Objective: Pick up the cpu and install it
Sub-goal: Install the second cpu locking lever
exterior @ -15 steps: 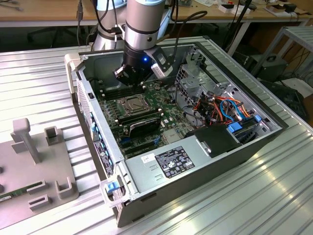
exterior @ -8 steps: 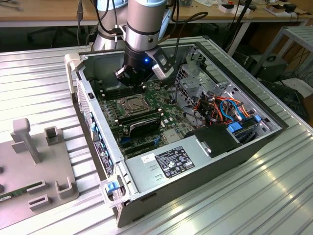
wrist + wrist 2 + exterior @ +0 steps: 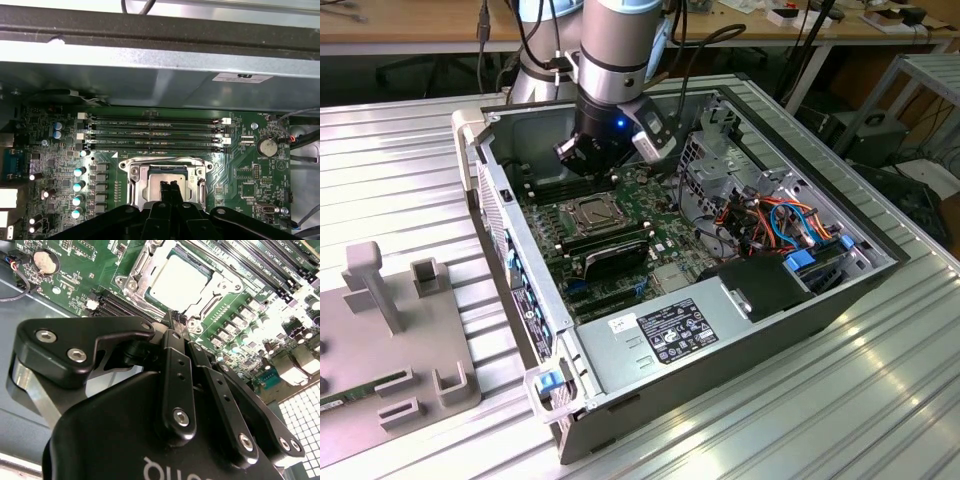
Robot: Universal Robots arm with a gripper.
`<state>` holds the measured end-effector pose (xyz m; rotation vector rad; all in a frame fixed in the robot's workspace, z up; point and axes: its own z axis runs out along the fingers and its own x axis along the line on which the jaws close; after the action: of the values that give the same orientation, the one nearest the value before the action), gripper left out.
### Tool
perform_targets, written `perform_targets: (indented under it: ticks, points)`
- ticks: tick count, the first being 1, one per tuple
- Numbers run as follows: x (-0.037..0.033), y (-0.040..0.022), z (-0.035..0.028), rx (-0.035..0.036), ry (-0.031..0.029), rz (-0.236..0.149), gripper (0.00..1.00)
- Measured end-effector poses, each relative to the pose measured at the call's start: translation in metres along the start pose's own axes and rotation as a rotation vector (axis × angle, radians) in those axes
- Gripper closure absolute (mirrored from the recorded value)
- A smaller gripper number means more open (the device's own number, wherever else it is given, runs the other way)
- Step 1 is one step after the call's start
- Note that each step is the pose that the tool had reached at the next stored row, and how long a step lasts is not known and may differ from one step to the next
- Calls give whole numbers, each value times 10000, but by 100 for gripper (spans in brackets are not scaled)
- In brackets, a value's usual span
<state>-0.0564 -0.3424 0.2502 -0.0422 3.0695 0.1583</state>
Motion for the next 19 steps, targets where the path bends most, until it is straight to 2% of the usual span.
perform_targets:
  ticks: [6, 19]
  points:
    - [-45, -21, 1, 0, 0, 0, 89]
    - [-64, -22, 2, 0, 0, 0, 89]
